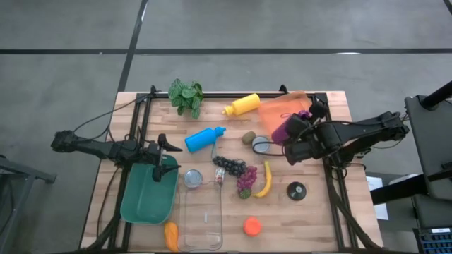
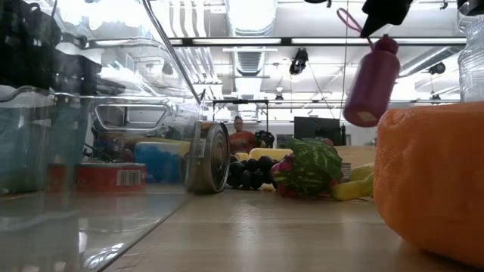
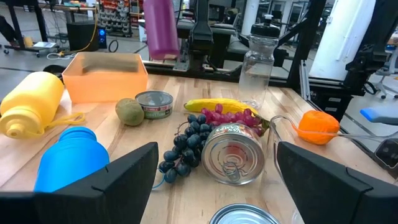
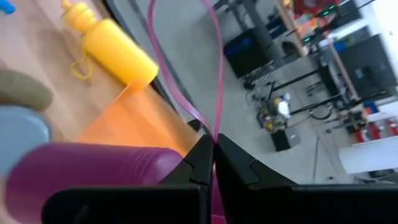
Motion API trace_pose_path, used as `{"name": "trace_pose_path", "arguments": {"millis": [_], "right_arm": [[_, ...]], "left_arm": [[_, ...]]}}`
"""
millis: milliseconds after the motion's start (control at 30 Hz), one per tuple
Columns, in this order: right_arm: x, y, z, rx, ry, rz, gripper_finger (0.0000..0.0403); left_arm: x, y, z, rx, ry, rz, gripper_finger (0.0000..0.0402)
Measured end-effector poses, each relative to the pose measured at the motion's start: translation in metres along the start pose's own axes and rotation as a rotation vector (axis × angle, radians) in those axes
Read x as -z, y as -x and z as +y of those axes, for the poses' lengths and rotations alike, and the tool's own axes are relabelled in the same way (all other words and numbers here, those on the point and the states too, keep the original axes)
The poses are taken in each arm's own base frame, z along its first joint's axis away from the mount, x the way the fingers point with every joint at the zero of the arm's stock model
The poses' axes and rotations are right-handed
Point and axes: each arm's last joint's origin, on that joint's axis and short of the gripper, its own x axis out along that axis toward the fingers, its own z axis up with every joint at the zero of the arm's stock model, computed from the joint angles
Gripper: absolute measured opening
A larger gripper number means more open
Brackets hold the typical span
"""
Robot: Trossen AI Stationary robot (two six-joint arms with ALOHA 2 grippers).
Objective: Pick & Place Food Item
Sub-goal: Put the purple tumbler into the orange bin
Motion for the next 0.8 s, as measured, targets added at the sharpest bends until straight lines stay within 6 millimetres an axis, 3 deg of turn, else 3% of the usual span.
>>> {"name": "trace_pose_path", "arguments": {"millis": [200,567,800], "right_arm": [[-0.001,-0.008,-0.006,0.034,0.026,0.022,0.0008],[-0.006,-0.040,-0.022,0.152,0.022,0.140,0.0008],[-0.016,-0.063,-0.018,0.175,0.049,0.176,0.0008]], "left_arm": [[0.000,0.000,0.000,0.000,0.000,0.000,0.0336],[0.000,0.000,0.000,0.000,0.000,0.000,0.0336],[0.000,0.000,0.000,0.000,0.000,0.000,0.0336]]}}
